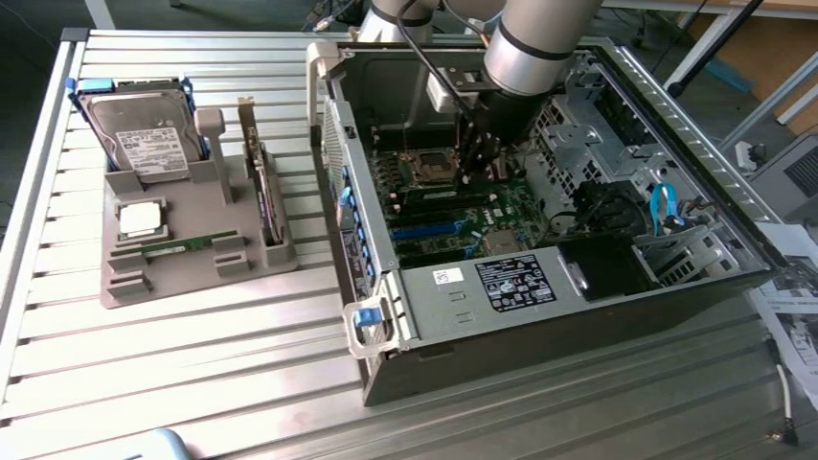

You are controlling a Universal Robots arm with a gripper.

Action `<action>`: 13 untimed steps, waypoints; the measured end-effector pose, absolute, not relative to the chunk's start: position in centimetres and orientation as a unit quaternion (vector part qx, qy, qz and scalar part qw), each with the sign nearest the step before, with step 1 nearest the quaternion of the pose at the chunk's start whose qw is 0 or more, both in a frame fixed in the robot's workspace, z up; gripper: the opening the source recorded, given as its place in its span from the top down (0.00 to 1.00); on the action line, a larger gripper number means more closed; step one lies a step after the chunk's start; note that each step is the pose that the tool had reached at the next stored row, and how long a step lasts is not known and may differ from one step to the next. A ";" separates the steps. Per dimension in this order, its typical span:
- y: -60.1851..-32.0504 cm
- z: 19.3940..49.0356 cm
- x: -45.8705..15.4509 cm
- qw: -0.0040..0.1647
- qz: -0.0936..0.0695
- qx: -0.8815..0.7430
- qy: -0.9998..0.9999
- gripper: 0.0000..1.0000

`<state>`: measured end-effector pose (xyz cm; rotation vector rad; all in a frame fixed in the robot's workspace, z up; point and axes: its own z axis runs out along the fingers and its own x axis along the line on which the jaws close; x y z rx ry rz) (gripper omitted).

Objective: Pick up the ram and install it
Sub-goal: 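Insert the ram into the slot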

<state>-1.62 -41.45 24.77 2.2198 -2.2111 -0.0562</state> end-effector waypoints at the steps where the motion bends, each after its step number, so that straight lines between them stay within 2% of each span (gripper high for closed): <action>1: -41.5 24.8 -1.6 0.004 -0.018 0.708 -0.706 0.88; 13: -41.5 24.4 -1.7 0.004 -0.018 0.708 -0.706 0.88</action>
